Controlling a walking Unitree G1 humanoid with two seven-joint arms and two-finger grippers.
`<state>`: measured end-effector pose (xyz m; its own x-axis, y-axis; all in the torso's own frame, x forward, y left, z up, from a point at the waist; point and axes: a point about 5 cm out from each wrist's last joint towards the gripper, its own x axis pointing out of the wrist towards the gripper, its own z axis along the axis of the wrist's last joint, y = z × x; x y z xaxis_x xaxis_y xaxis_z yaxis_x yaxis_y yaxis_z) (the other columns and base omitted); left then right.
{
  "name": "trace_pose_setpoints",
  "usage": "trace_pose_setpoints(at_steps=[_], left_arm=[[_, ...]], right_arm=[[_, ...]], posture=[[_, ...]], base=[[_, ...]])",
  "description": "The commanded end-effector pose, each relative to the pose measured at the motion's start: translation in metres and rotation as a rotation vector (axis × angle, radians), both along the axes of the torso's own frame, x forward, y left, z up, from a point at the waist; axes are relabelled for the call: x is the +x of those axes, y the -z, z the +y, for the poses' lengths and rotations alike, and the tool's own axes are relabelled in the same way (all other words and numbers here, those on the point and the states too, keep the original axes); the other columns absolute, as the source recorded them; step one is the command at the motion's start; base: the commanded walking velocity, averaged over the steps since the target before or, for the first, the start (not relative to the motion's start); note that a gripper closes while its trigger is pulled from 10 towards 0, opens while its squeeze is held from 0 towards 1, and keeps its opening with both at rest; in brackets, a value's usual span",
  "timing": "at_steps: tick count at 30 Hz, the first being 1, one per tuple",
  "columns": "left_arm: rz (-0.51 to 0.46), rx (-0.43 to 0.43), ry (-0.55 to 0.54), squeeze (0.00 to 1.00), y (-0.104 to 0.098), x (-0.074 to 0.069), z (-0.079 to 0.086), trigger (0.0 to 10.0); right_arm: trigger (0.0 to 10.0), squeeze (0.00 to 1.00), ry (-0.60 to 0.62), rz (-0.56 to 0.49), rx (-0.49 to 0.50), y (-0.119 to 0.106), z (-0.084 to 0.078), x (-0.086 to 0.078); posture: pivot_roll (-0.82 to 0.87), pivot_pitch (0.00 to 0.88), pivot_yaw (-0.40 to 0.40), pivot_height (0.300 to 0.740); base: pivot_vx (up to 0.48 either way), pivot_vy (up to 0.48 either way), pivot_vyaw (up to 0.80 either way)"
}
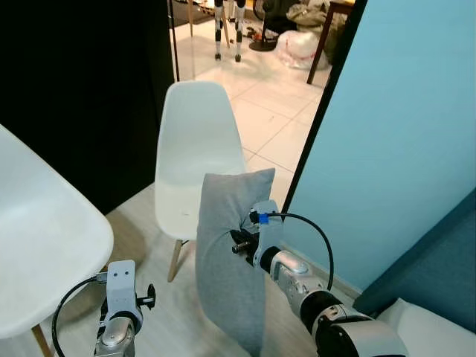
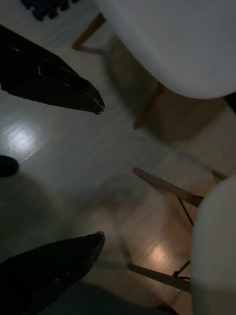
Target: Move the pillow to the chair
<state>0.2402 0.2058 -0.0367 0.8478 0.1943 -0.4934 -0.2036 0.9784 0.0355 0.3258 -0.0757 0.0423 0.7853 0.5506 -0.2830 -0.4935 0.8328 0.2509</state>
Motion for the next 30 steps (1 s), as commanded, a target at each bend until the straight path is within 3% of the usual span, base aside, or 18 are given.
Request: trace_pose_setpoints(at_steps=[1,20,30], left_arm=[[-0.008,-0.006,0.003,0.0,-0.001,0.001,-0.002,10.0],[-0.026,-0.017,0.021,0.0,-0.002,0.005,-0.011,10.0],[-0.019,-0.016,0.036,0.0,-0.001,0.004,-0.014,10.0]], right_arm=[[10.0,0.0,-0.017,-0.058,0.034,-0.013,0.007,0.007],[10.0,0.0,-0.048,-0.064,0.043,-0.015,0.014,0.006],[10.0,0.0,-0.152,-0.102,0.06,-0.019,0.026,0.003]], posture=[[0.02,0.033,-0.06,0.74],[0.02,0.044,-0.057,0.74],[0.03,0.048,-0.055,0.74]], base=[[0.405,0.0,0.0],[0.415,0.0,0.0],[0.422,0.0,0.05]])
